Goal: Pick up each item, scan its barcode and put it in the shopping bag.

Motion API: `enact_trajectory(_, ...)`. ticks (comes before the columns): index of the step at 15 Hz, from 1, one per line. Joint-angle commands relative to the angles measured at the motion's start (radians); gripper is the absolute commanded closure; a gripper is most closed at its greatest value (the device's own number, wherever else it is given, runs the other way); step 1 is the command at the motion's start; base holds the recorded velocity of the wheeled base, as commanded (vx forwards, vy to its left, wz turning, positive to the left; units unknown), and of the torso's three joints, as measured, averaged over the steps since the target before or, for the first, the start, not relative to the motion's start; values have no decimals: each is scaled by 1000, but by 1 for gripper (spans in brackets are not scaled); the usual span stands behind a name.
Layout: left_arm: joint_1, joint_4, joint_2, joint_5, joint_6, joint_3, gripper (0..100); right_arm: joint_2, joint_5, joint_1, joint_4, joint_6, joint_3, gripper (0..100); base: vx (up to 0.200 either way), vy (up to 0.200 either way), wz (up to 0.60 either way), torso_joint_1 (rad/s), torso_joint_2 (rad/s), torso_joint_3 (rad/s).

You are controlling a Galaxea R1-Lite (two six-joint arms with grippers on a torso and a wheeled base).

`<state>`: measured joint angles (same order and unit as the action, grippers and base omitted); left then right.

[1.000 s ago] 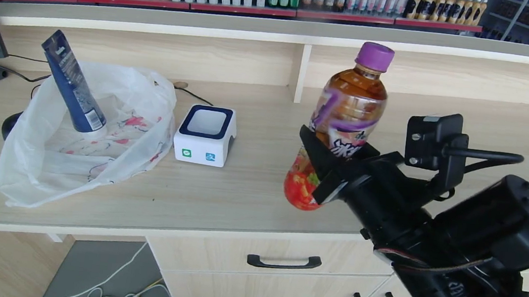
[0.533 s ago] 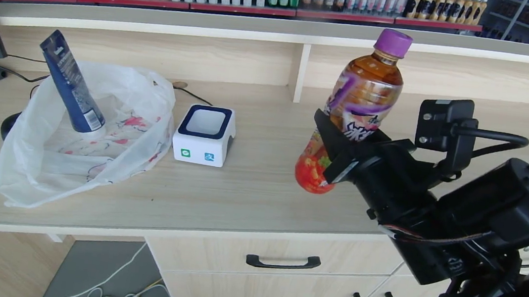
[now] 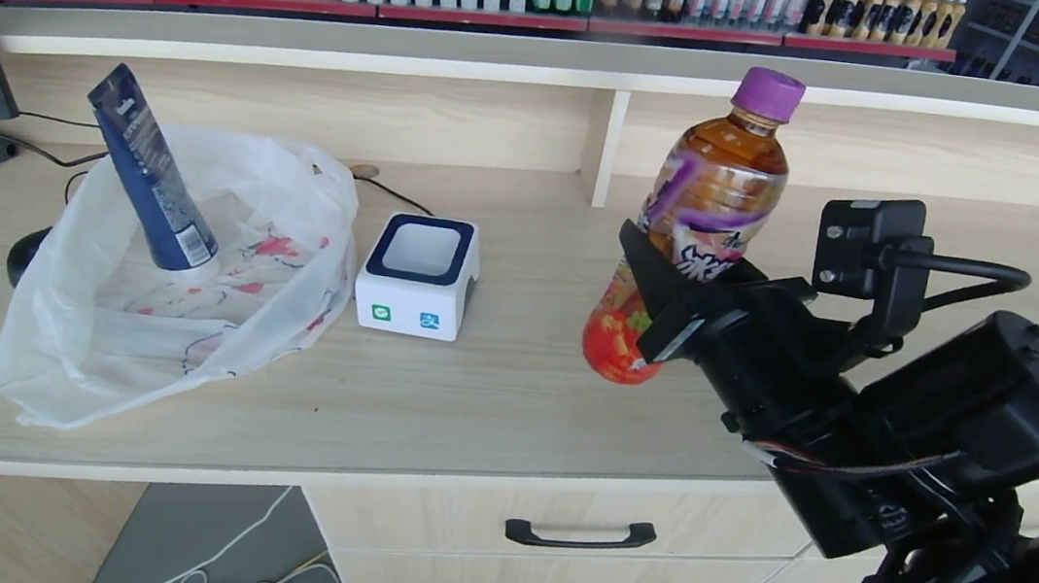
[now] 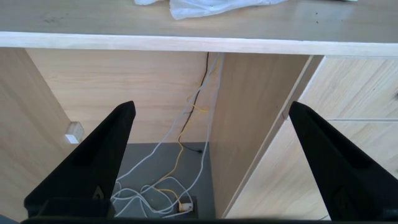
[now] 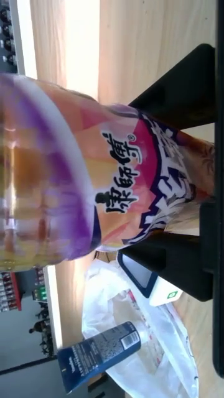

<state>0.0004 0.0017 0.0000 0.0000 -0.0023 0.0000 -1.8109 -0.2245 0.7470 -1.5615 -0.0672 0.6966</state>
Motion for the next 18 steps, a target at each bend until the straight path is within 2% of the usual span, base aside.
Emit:
enact_trajectory(1,0,0,0,0,-1,0,0,11,2,2,-9,-2,-5,100,0,200,0,12,12,-2)
enact_trajectory(13,0,0,0,0,1,0,0,18,2,2,-9,-2,-6,100,0,200,0,0,2,2)
enact_trajectory(18,0,0,0,0,1,0,0,19,2,2,-9,0,-17,100,0,0,0,0,0,0)
